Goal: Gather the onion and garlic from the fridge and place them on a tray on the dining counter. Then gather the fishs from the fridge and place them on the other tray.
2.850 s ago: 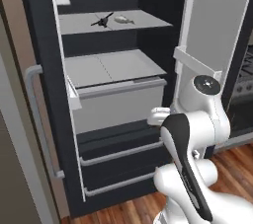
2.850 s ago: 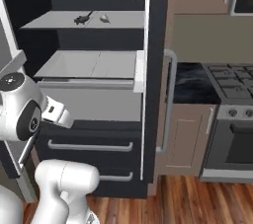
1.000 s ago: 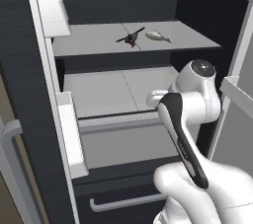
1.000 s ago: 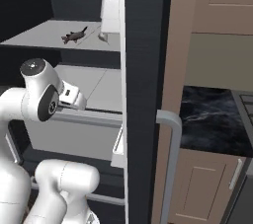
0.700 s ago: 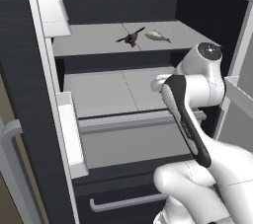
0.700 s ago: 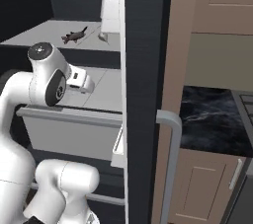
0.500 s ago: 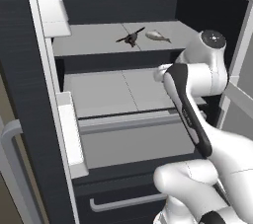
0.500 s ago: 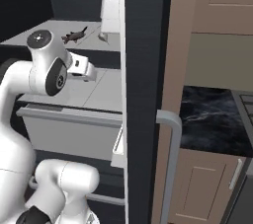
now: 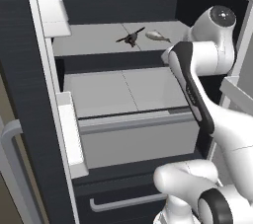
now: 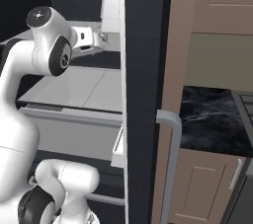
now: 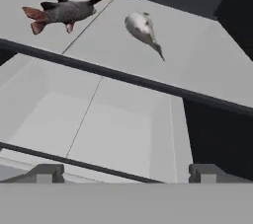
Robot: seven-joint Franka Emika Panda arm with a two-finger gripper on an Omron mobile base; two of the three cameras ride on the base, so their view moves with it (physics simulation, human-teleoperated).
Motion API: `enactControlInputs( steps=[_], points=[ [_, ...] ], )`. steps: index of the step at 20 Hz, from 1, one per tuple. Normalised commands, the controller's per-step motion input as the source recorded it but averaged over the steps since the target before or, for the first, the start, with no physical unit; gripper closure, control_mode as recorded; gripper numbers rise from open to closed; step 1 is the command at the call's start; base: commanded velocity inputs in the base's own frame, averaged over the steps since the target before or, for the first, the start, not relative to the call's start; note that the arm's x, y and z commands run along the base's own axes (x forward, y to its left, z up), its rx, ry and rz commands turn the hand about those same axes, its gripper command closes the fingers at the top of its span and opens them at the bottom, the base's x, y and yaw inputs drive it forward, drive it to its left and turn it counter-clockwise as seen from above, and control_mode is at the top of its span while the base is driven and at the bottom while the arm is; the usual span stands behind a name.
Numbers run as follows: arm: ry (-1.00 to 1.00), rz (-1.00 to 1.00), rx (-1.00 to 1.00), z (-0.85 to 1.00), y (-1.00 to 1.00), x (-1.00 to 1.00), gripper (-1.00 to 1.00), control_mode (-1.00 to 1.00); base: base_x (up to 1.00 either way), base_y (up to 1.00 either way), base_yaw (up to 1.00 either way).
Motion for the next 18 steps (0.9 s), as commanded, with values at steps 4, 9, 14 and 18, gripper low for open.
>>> enactControlInputs(
  steps=[4, 9, 14, 18],
  points=[
    [-0.13, 0.12, -0.25, 0.31, -0.13, 0.34, -1.0, -1.0, 0.0, 0.0, 0.0],
    [-0.03, 0.11, -0.11, 0.12, -0.07, 0.64, -1.0, -1.0, 0.0, 0.0, 0.0],
    [0.03, 0.04, 0.0, 0.0, 0.0, 0.82, -1.0, -1.0, 0.0, 0.0, 0.0],
    [0.13, 0.0, 0.0, 0.01, 0.0, 0.75, -1.0, -1.0, 0.0, 0.0, 0.0]
  ],
)
